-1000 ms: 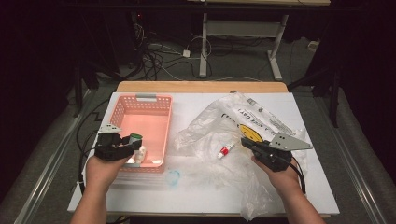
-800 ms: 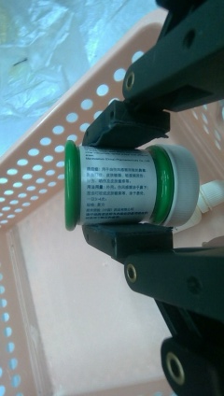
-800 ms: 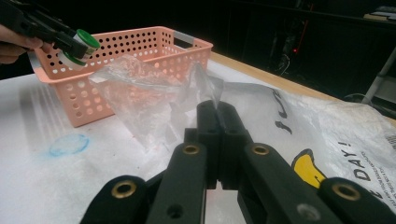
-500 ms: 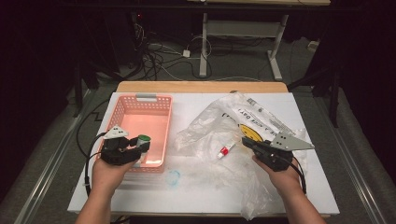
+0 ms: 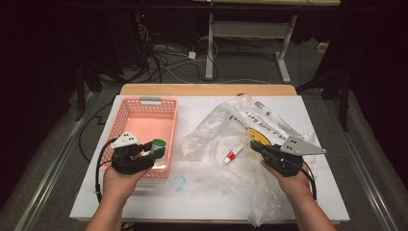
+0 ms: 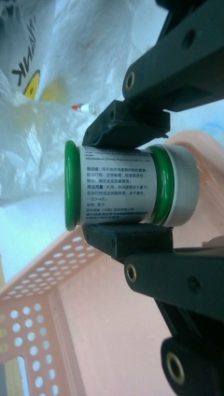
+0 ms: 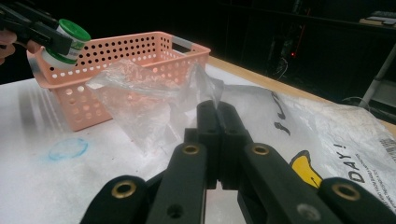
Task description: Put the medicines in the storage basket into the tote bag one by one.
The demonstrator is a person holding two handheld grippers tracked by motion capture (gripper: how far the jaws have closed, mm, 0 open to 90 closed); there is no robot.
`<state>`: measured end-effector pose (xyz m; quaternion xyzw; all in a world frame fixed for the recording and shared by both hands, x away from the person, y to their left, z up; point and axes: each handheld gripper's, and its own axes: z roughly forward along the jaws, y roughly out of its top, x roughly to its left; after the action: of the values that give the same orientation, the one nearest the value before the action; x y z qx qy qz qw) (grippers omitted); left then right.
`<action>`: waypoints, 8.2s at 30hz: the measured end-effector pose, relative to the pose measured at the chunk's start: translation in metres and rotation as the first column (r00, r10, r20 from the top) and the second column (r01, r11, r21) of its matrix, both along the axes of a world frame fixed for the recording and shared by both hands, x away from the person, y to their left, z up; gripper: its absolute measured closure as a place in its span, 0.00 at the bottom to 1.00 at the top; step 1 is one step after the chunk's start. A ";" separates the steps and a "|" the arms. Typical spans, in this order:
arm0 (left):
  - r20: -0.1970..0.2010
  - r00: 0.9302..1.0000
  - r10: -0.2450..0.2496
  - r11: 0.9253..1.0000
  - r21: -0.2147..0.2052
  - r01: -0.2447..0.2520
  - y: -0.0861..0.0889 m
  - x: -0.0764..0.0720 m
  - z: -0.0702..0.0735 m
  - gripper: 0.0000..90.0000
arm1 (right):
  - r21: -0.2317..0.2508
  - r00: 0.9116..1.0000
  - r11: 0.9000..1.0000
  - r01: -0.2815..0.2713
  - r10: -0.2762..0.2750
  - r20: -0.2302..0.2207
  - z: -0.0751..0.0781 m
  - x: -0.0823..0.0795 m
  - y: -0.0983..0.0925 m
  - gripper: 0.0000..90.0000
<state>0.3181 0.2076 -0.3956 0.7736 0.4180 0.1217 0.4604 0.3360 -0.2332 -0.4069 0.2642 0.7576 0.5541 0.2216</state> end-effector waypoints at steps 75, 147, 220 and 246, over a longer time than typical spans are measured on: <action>-0.030 0.950 -0.312 0.948 0.061 0.313 -0.140 -0.019 -0.036 0.60 | -0.002 1.000 1.000 -0.008 0.008 0.005 0.001 -0.001 0.002 1.00; 0.007 0.956 -0.294 0.945 0.153 0.290 -0.257 0.052 -0.082 0.56 | 0.022 1.000 1.000 0.016 -0.016 -0.003 0.000 0.003 -0.007 1.00; 0.029 0.972 -0.233 0.970 0.073 0.231 -0.114 -0.016 -0.031 0.00 | 0.021 1.000 1.000 0.016 -0.016 0.003 0.003 0.000 -0.006 1.00; 0.051 0.999 -0.001 0.995 0.098 -0.004 -0.023 -0.011 -0.016 0.00 | 0.018 1.000 1.000 0.014 -0.014 0.003 0.002 0.000 -0.008 1.00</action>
<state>0.3072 0.1848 -0.4119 0.7915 0.4002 0.1623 0.4324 0.3361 -0.2408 -0.4046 0.2708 0.7505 0.5596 0.2242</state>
